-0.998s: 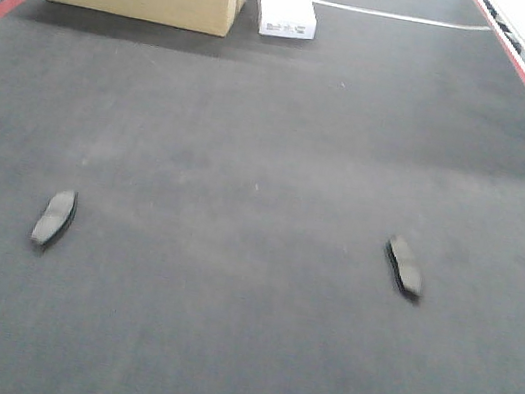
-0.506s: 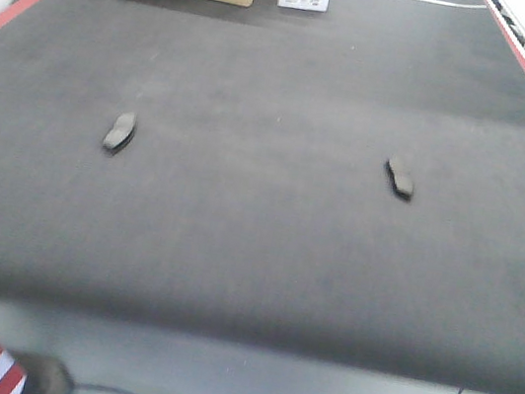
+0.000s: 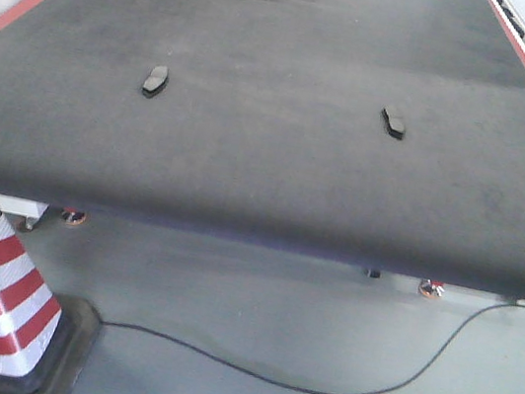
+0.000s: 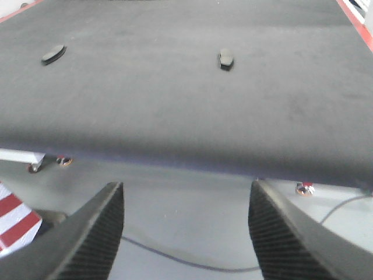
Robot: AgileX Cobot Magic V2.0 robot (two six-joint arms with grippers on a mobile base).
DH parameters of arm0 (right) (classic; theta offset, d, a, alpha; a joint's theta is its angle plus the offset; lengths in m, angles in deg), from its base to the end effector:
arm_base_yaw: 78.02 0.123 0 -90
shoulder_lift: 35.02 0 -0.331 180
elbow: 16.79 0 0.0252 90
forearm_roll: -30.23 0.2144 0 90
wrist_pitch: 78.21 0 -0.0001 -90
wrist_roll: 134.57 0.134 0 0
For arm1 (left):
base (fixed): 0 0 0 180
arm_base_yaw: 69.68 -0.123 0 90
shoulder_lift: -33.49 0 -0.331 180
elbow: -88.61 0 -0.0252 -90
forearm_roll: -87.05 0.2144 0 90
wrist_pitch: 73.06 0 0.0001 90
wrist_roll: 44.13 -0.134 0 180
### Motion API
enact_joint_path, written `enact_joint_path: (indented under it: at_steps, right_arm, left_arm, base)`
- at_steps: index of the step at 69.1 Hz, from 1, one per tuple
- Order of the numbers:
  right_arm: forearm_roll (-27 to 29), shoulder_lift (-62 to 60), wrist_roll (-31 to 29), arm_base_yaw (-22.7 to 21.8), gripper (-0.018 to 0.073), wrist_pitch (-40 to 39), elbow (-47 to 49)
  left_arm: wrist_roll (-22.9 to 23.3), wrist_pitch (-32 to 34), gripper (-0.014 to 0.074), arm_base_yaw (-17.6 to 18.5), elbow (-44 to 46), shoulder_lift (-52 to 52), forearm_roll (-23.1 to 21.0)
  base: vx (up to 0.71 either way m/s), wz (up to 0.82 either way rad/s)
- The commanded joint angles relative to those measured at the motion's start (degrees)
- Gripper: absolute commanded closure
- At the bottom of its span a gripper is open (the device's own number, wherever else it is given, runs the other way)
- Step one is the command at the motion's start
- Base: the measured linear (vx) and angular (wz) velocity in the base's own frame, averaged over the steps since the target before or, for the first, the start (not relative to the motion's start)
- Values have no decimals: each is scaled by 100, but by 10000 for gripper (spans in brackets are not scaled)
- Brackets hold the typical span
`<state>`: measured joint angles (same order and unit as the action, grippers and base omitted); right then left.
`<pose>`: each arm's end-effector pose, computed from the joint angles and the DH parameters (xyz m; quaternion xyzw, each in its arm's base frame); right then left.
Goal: Move and align brake pads A on conveyor
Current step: 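Back the base away from the conveyor and turn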
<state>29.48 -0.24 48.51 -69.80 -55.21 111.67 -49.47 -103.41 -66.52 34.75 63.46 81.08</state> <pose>0.0663 0.0089 0.3063 -0.0400 0.8147 0.0514 0.5762 0.0454 -0.0096 0.2818 0.0388 0.8378 -0.0362 0.5434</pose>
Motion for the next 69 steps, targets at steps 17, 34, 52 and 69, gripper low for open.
enact_joint_path:
  at_steps: [17, 34, 52, 69]
  right_arm:
    - [-4, 62, 1, -12, 109, -400, 153]
    - [-4, 62, 1, -12, 109, -400, 153]
    - [-4, 62, 1, -13, 109, -404, 153]
    - [-4, 62, 1, -13, 109, -399, 153]
  left_arm:
    - [23, 362, 200, 25, 149, 42, -66]
    - [23, 357, 200, 19, 149, 27, -66]
    - [23, 363, 200, 19, 149, 27, -66]
    - [23, 363, 200, 19, 149, 27, -66]
  base:
    - [-30, -9]
    - [-24, -49]
    - [-20, -92]
    - [-21, -90]
